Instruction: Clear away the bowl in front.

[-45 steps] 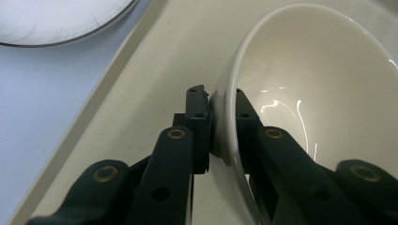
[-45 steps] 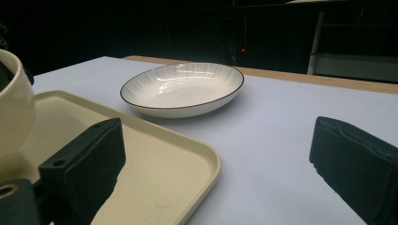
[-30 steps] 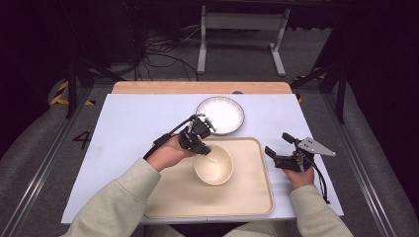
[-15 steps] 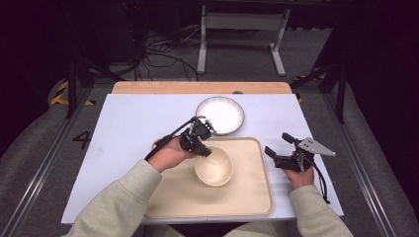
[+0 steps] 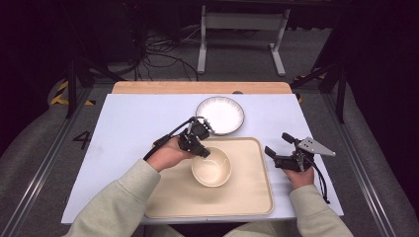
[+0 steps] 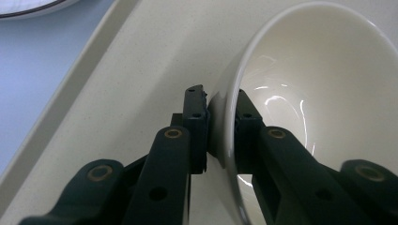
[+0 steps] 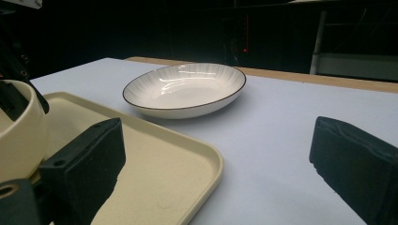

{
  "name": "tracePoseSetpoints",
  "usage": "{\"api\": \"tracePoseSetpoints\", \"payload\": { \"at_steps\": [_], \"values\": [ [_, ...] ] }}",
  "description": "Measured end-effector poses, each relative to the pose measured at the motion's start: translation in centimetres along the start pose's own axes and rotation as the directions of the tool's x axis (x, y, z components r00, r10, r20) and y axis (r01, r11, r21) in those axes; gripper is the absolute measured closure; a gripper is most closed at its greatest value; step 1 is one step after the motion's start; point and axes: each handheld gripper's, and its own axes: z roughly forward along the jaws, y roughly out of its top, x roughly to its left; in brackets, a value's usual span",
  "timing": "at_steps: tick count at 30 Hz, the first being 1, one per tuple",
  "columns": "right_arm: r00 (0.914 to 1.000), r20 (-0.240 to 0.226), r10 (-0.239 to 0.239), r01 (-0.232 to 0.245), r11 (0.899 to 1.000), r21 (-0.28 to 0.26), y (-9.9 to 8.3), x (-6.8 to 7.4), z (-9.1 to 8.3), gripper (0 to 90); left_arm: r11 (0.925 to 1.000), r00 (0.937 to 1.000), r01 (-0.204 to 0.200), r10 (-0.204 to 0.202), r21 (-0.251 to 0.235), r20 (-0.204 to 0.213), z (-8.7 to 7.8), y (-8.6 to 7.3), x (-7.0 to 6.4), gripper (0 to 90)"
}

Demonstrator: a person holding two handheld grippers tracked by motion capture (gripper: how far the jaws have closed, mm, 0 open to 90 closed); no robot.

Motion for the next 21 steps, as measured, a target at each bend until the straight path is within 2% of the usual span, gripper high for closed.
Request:
{"api": "tracePoseSetpoints", "payload": {
  "at_steps": [9,12,15,17,20,21],
  "values": [
    [1.0,-0.001,-0.001,0.001,1.0,0.001,0.0,0.0,0.0,4.2,0.9998,0.9999,0.011,-0.011,0.015,-0.011,0.5,-0.3,0.3,75.2],
    [1.0,-0.001,0.0,0.0,1.0,0.0,0.0,0.0,0.0,4.2,0.9993,0.9996,0.028,-0.028,0.027,0.006,0.7,-0.4,0.7,70.4],
    [1.0,-0.001,0.001,-0.001,1.0,0.001,0.0,0.0,0.0,4.2,0.9985,0.9982,0.054,-0.055,0.004,0.026,0.5,-0.5,1.0,66.4],
    [1.0,-0.001,0.0,0.0,1.0,0.001,0.0,0.0,0.0,4.1,0.9987,0.9984,0.05,-0.05,-0.011,0.028,0.2,-0.6,1.1,60.5],
    [1.0,-0.001,0.001,-0.001,1.0,0.001,0.0,0.0,0.0,4.1,0.9982,0.9989,0.046,-0.045,-0.038,0.015,-0.3,-0.8,0.9,57.8],
    [1.0,-0.001,0.001,-0.001,1.0,0.001,0.0,0.0,0.0,4.0,0.9985,0.9994,0.033,-0.033,-0.043,0.012,-0.5,-0.9,0.9,56.3]
  ]
}}
